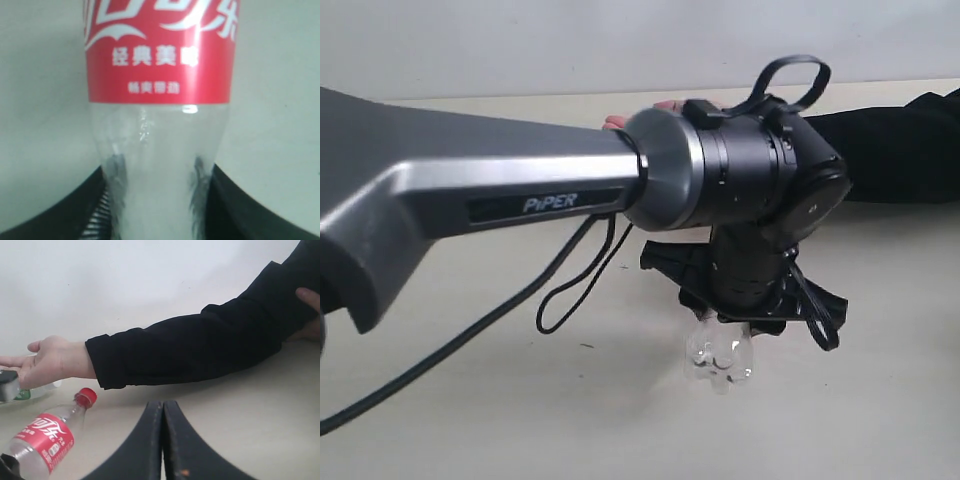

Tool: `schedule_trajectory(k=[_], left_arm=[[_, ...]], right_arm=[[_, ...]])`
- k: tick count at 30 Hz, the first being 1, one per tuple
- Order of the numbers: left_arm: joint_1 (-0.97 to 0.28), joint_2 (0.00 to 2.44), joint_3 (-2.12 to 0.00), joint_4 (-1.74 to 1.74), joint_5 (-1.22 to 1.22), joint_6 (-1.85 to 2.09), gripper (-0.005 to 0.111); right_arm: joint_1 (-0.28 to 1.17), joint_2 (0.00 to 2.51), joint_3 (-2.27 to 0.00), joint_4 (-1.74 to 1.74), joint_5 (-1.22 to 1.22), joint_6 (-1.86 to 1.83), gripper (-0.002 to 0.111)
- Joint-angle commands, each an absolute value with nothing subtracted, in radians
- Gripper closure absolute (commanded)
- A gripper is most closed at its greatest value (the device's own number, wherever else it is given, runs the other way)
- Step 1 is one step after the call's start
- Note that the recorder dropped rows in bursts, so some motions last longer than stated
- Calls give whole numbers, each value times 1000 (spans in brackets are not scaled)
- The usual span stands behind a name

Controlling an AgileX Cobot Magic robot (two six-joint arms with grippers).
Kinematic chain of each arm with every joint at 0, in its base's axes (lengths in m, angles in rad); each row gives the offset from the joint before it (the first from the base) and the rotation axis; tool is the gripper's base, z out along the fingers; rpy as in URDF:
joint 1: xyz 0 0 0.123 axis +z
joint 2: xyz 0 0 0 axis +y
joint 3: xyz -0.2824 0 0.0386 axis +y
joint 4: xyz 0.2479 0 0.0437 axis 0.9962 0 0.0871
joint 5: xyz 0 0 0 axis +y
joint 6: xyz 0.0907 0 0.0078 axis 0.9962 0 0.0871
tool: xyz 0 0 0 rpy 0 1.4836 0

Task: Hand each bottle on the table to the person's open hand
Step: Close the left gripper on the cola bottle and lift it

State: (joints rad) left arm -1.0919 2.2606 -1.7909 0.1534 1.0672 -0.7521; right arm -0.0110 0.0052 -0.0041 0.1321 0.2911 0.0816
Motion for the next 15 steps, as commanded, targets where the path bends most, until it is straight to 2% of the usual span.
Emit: schedule_trajectory(k=[1,8,15], left_arm=[[-1090,2168,-1790,156,1134,-649,107],[-1108,2089,-1790,185,1192,-494,107],[-1108,2039,-1790,220,1112,-352,107]], right_arm=[[-11,0,0,131,285,81,108],[-11,0,0,131,285,81,108],[-11,0,0,131,285,81,108]])
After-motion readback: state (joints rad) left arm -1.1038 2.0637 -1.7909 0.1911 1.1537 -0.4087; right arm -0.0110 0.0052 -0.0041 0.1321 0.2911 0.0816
